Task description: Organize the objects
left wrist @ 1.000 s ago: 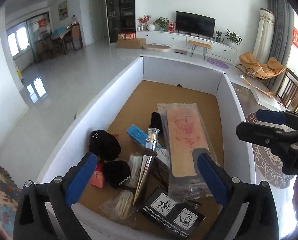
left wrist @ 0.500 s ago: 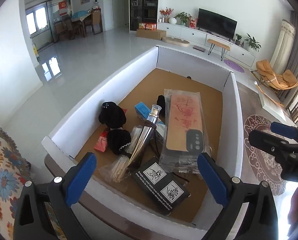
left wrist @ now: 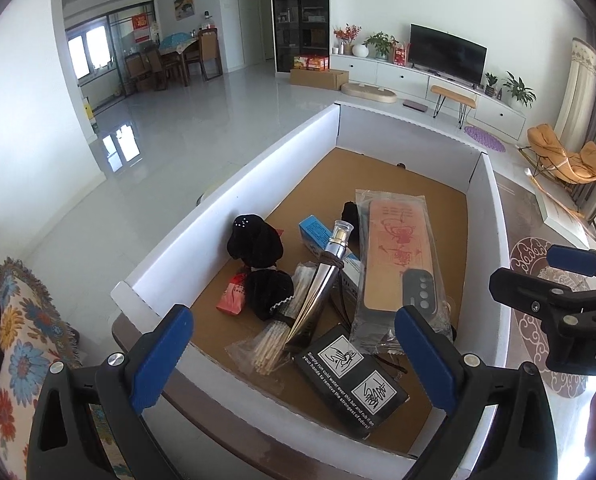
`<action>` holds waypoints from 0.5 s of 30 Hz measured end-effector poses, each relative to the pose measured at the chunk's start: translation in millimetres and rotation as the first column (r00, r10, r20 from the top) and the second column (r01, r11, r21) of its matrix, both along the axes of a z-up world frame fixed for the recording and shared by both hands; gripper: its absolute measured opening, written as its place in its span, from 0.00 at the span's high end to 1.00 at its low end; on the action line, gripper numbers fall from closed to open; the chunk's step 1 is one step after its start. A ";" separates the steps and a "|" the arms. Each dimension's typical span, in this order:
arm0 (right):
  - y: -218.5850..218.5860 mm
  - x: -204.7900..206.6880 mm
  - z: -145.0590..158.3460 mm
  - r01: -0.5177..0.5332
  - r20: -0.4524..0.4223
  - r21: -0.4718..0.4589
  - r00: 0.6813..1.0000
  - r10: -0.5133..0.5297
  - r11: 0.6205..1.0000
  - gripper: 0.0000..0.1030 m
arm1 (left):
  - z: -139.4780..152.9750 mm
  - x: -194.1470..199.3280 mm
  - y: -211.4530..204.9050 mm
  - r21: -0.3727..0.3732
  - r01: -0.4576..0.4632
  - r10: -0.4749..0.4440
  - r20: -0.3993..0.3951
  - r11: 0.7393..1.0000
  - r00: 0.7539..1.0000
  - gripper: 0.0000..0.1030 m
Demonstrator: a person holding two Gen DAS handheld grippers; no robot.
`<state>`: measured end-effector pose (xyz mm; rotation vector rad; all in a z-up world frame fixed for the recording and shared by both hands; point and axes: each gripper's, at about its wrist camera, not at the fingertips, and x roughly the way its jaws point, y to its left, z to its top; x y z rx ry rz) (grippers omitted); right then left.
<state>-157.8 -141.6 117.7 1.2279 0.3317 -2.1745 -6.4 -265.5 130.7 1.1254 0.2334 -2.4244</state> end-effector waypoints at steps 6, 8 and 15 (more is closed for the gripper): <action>-5.7 -0.2 -2.9 -0.008 0.000 0.014 1.000 0.008 1.000 0.05 | 1.7 -4.8 -6.3 -0.008 -0.013 0.013 -0.005 1.000 1.000 0.00; -6.5 -0.3 -2.7 -0.008 0.001 0.015 1.000 0.008 1.000 0.05 | 2.5 -5.7 -8.7 -0.007 -0.019 0.019 -0.009 1.000 1.000 0.00; -6.9 -1.2 -5.0 -0.005 0.003 0.021 1.000 0.005 1.000 0.05 | 3.3 -6.1 -10.9 -0.013 -0.023 0.023 -0.024 1.000 0.999 0.00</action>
